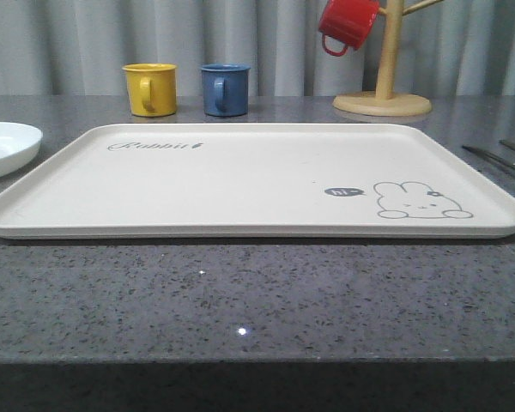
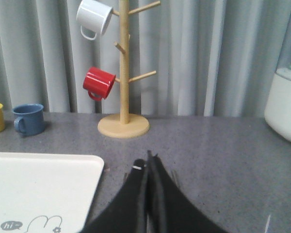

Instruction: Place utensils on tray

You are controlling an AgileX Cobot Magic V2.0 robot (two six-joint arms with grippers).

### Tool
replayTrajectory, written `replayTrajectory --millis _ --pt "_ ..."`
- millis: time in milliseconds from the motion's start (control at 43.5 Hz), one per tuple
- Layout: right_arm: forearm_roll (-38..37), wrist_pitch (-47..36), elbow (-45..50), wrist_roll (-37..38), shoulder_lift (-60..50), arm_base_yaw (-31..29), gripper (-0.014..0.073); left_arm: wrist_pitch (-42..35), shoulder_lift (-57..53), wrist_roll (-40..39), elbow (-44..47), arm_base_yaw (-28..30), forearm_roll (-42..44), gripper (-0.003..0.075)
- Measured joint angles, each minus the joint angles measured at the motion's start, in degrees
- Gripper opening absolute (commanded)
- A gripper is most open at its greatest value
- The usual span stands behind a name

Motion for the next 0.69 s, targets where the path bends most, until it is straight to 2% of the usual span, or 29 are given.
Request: replayTrajectory --millis 92,276,322,345,368,414,460,506,690 --pt "0.0 8.7 -7.0 0.0 8.7 0.0 -0.0069 8.5 6.6 0.0 -6.3 0.0 0.1 -0.0018" --pt "0.0 10.4 -5.7 0.0 17.9 0.0 -0.0068 10.1 14.0 0.0 -4.5 0.0 -0.1 -0.0018" --pt "0.0 11.3 -5.6 0.0 19.4 0.0 -0.0029 10.8 15.1 0.0 -4.2 0.0 -0.1 -0.0015" --pt "0.0 11.5 -5.5 0.0 20.1 0.0 0.0018 11.2 15.7 0.0 -4.2 0.0 -0.2 0.0007" --pt "0.0 11.8 -5.5 0.0 20.8 0.0 0.0113 11.5 16.3 0.0 -4.2 0.0 -0.2 0.0052" --pt "0.0 12.6 -5.5 -0.6 22.1 0.0 0.03 12.8 17.8 0.0 -4.2 0.0 -0.2 0.0197" --pt "0.0 13.2 -5.5 -0.9 23.4 0.0 0.0416 14.2 19.6 0.0 -4.2 0.0 -0.2 0.0344" --pt "0.0 13.5 -5.5 -1.1 24.3 0.0 0.0435 15.7 21.3 0.0 -4.6 0.0 -0.1 0.041" --pt "0.0 13.6 -5.5 -1.2 24.8 0.0 0.0434 25.6 31.8 0.0 -8.8 0.0 2.0 0.0411"
